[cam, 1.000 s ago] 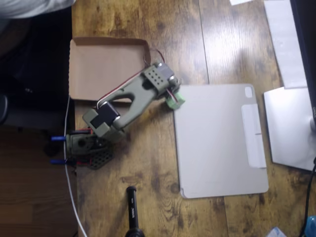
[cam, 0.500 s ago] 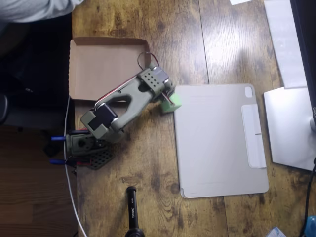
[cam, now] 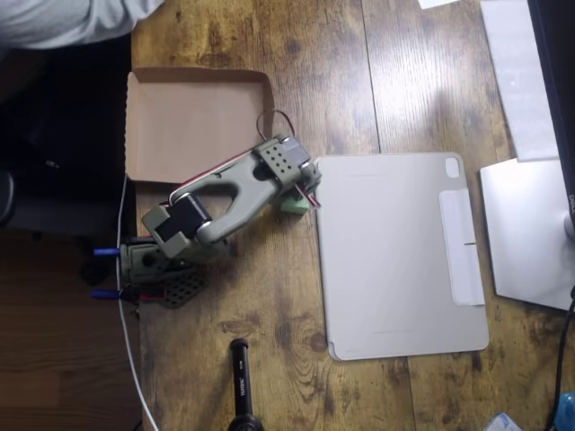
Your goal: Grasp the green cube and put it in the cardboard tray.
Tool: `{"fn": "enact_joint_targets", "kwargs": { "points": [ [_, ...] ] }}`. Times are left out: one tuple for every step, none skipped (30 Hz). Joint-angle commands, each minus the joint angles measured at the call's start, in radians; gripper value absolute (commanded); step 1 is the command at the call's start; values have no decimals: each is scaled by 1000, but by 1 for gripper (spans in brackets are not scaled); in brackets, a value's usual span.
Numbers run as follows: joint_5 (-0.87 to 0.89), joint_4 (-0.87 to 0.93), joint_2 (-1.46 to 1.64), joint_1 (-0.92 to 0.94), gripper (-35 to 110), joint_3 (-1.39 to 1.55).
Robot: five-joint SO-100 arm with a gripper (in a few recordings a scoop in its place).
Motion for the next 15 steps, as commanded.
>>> {"fn": "enact_joint_targets", "kwargs": {
  "points": [
    [-23, -51, 46, 20, 29, 63],
    [-29, -66, 46, 21, 27, 77],
    [-32, -78, 44, 23, 24, 84],
    [-35, -84, 44, 23, 22, 91],
    [-40, -86, 44, 23, 21, 94],
    [-44, -86, 46, 23, 18, 95],
    [-49, -86, 48, 23, 14, 95],
    [-54, -86, 48, 23, 12, 95],
    [-58, -86, 48, 26, 11, 95],
    [-58, -87, 46, 28, 11, 94],
    [-58, -92, 46, 28, 11, 87],
    [-54, -94, 43, 28, 11, 78],
    [-44, -94, 37, 21, 11, 61],
    [-31, -87, 29, 6, 11, 35],
    [-9, -58, 20, -20, 12, -3]
  ]
}}
